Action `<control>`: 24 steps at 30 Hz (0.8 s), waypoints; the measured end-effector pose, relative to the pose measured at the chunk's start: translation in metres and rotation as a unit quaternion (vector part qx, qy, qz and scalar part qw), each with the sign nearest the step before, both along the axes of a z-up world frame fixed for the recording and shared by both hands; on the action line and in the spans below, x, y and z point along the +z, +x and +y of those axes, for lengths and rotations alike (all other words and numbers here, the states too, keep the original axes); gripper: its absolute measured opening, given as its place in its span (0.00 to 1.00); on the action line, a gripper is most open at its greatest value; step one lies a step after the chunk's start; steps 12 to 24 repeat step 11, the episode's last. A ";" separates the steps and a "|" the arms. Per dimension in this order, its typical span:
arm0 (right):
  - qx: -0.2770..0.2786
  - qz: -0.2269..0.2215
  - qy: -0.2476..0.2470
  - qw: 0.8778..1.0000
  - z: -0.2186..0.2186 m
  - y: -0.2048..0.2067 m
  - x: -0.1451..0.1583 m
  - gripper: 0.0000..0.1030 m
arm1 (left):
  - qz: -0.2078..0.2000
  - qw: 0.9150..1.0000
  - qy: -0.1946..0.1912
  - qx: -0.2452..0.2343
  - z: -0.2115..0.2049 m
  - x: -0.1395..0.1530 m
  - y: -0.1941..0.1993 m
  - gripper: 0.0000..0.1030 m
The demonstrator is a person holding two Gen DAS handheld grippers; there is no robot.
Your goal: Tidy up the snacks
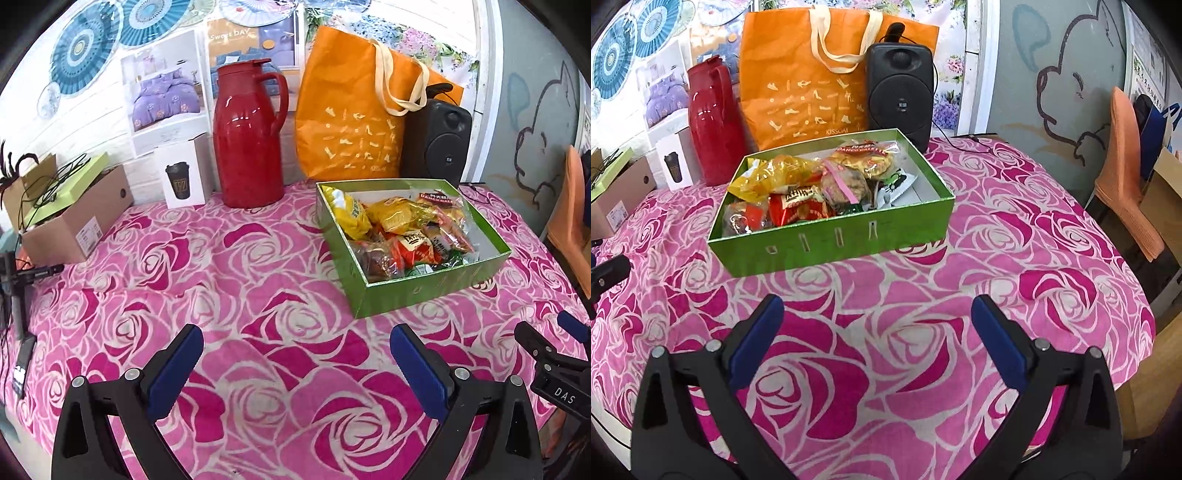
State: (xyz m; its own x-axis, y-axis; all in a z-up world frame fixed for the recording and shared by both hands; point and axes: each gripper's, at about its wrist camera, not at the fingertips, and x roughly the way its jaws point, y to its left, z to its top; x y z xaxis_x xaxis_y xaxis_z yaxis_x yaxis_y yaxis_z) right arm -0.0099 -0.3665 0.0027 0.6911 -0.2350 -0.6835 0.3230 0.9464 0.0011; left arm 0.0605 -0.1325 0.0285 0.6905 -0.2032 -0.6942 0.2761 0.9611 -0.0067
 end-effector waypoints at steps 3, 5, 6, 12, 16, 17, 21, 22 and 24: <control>-0.001 -0.002 -0.004 1.000 0.003 0.000 0.001 0.98 | 0.002 1.000 -0.001 0.000 0.002 -0.001 0.000 1.00; -0.002 -0.002 -0.006 1.000 0.004 0.001 0.002 0.98 | 0.002 1.000 -0.003 -0.003 0.003 -0.002 0.000 1.00; -0.002 -0.002 -0.007 1.000 0.004 0.001 0.002 0.98 | 0.003 1.000 -0.004 -0.005 0.003 -0.001 0.000 1.00; -0.007 0.001 -0.007 1.000 0.004 0.003 0.001 0.98 | 0.004 1.000 -0.006 -0.011 0.003 -0.003 -0.001 1.00; -0.007 0.001 -0.007 1.000 0.004 0.003 0.001 0.98 | 0.004 1.000 -0.006 -0.011 0.003 -0.003 -0.001 1.00; -0.007 0.001 -0.007 1.000 0.004 0.003 0.001 0.98 | 0.004 1.000 -0.006 -0.011 0.003 -0.003 -0.001 1.00; -0.007 0.001 -0.007 1.000 0.004 0.003 0.001 0.98 | 0.004 1.000 -0.006 -0.011 0.003 -0.003 -0.001 1.00; -0.007 0.001 -0.007 1.000 0.004 0.003 0.001 0.98 | 0.004 1.000 -0.006 -0.011 0.003 -0.003 -0.001 1.00; -0.007 0.001 -0.007 1.000 0.004 0.003 0.001 0.98 | 0.004 1.000 -0.006 -0.011 0.003 -0.003 -0.001 1.00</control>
